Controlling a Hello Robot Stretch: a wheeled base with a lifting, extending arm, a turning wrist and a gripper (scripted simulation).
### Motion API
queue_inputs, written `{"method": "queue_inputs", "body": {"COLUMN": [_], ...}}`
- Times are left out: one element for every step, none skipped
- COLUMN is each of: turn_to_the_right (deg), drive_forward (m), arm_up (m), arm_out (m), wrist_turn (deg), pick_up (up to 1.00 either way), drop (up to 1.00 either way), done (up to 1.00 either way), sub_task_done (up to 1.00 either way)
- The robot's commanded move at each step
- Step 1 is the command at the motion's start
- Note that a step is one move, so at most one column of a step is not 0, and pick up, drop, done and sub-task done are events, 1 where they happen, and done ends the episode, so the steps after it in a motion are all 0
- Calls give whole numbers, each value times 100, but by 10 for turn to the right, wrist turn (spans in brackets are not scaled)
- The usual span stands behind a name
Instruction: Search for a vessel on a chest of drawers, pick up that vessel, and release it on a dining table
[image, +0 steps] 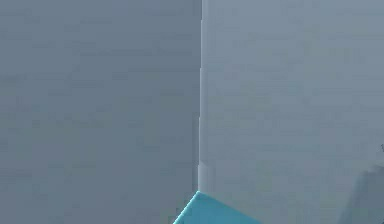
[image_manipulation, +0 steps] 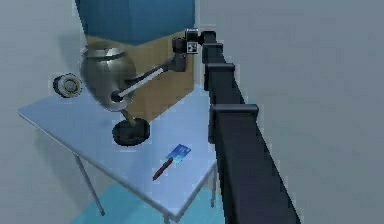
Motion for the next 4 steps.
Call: {"method": "queue_inputs", "body": {"turn_to_the_right": [0, 0, 0, 0], "drive_forward": [0, 0, 0, 0], "arm_up": [0, -16, 0, 0], "arm_out": [0, 0, 0, -10], "wrist_turn": [450, 0, 0, 0], "pick_up": [0, 0, 0, 0], "drop": [0, 0, 100, 0], "done": [0, 0, 0, 0], "sub_task_done": [0, 0, 0, 0]}}
